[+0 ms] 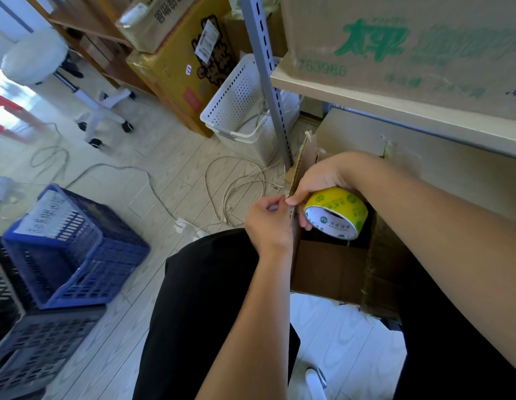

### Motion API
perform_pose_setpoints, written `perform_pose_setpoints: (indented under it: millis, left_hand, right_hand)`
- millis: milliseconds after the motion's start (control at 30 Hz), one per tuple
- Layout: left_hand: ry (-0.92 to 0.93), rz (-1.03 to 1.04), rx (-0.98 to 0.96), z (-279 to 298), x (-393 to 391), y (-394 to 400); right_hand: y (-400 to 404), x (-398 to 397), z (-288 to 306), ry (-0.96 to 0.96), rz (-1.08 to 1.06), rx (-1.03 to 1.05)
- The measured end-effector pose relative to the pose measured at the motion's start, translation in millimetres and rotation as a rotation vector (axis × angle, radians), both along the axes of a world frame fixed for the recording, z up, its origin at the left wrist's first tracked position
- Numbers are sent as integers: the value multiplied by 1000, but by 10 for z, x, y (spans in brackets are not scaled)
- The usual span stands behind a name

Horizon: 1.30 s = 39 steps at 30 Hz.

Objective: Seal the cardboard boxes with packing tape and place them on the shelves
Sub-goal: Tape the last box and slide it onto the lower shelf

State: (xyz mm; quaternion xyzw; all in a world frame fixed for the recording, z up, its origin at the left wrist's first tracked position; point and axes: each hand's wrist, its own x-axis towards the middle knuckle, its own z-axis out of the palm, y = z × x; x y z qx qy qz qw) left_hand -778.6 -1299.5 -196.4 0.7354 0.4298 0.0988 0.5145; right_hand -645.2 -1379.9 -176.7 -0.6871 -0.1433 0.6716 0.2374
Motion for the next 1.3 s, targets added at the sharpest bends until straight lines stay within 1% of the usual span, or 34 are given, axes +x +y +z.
perform_pose_setpoints:
  millis: [67,133,200,267,400,467,600,667,733,767,833,900,967,1000,1133,1167,1233,1300]
  left_hand:
    - [-22,-87,69,42,-90,-43]
    - [-54,-185,55,60,-147,-73]
    - [-91,-287,58,26,-167,-77]
    - [-96,-325,90,-56,-166,-44]
    - [-58,-313,230,-147,-146,1]
    - [-42,-272,271,-143,-114,-3]
    - [-14,-179,271,-159,-52,15]
    - [11,-167,265,-153,-48,38]
    - [25,-175,259,-132,-39,46]
    - [28,-182,257,-125,-31,52]
    - [43,-208,268,-102,-18,56]
    - [58,-247,294,-97,-7,70]
    - [64,-309,311,-101,5,93]
    - [74,-352,317,-85,13,89]
    - [116,-514,327,-43,75,73]
    - [128,-527,313,-50,102,95]
    - [146,-548,275,-97,168,173]
    - [191,-562,289,-126,215,244]
  right_hand:
    - [4,3,-17,-17,19,27]
    - [-5,-2,-24,-39,41,49]
    - [-17,-20,-23,-50,18,77]
    - [-21,-38,-32,-80,-10,96]
    - [18,-28,-90,-278,-9,73]
    - [24,-25,-99,-311,-37,77]
    - [41,-78,-96,-302,-56,98]
    - [33,-76,-88,-384,25,50]
    - [-28,-48,-38,-490,126,-57]
    - [-77,-44,-10,-522,137,-89]
    - [-193,-88,18,-562,130,-72]
    - [-289,-190,0,-543,77,13]
    - [-339,-302,-60,-428,-52,104]
    - [-350,-333,-85,-400,-99,134]
    - [-394,-322,-122,-452,-95,218]
    - [-403,-314,-130,-428,-90,236]
    - [-413,-292,-162,-301,-126,278]
    - [-394,-266,-203,-222,-156,306]
